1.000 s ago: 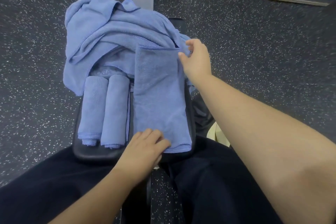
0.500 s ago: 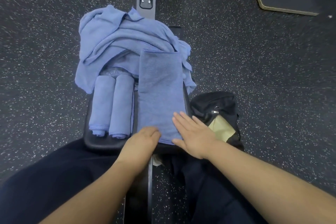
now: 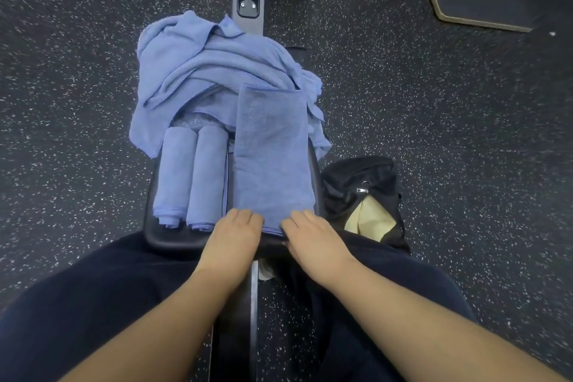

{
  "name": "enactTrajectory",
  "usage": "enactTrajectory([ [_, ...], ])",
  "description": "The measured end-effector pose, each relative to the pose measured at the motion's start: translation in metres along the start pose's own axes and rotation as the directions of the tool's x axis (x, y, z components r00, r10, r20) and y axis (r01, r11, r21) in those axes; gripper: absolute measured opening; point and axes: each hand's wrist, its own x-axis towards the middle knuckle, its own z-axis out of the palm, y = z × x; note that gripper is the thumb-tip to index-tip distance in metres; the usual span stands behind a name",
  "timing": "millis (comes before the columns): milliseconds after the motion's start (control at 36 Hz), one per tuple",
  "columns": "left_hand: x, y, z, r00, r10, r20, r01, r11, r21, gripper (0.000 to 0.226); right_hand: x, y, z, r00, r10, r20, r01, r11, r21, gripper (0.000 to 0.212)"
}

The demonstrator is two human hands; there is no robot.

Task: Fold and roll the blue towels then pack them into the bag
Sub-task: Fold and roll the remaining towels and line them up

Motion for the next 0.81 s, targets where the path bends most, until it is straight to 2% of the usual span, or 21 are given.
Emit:
enactTrajectory([
  [139,0.002,0.001,-0.003,1.0,-0.024,0.001,0.024,0.999,0.026,0.058,0.003,0.006,0.002,1.0,0.016,-0.013,-0.016,1.0,-0.013,0.042],
  [278,0.005,0.002,-0.012,0.99,-0.142,-0.024,0.144,0.981,0.13,0.057,0.004,0.012,0.006,0.998,0.057,-0.033,-0.058,0.998,-0.029,0.039],
  [333,0.006,0.0,-0.014,0.988,-0.157,-0.013,0.157,0.979,0.129,0.054,0.005,0.016,0.007,0.996,0.069,-0.049,-0.068,0.998,0.017,0.04],
  [389,0.007,-0.004,-0.014,0.988,-0.151,-0.015,0.151,0.979,0.137,0.043,0.007,0.021,0.01,0.997,0.058,-0.055,-0.054,0.996,0.072,0.036],
  [472,0.007,-0.011,-0.011,0.99,-0.106,-0.096,0.119,0.984,0.131,0.012,0.012,0.029,0.007,0.999,0.039,0.007,-0.04,0.986,0.161,0.007],
  [500,0.007,-0.013,-0.009,0.988,-0.094,-0.123,0.111,0.984,0.14,0.01,0.014,0.031,0.005,0.998,0.017,0.054,-0.024,0.991,0.132,0.015],
  [556,0.007,-0.014,-0.008,0.985,-0.091,-0.147,0.116,0.977,0.178,0.022,0.016,0.035,0.002,0.997,0.004,0.074,-0.015,0.988,0.153,0.024],
  [639,0.007,-0.013,-0.008,0.986,-0.104,-0.132,0.13,0.969,0.209,0.033,0.015,0.039,0.003,0.997,0.072,0.031,-0.077,0.964,0.254,0.016],
  [806,0.009,-0.01,-0.006,0.979,-0.149,-0.14,0.183,0.945,0.272,0.022,0.018,0.036,0.004,0.987,0.128,0.098,-0.151,0.949,0.278,0.021],
])
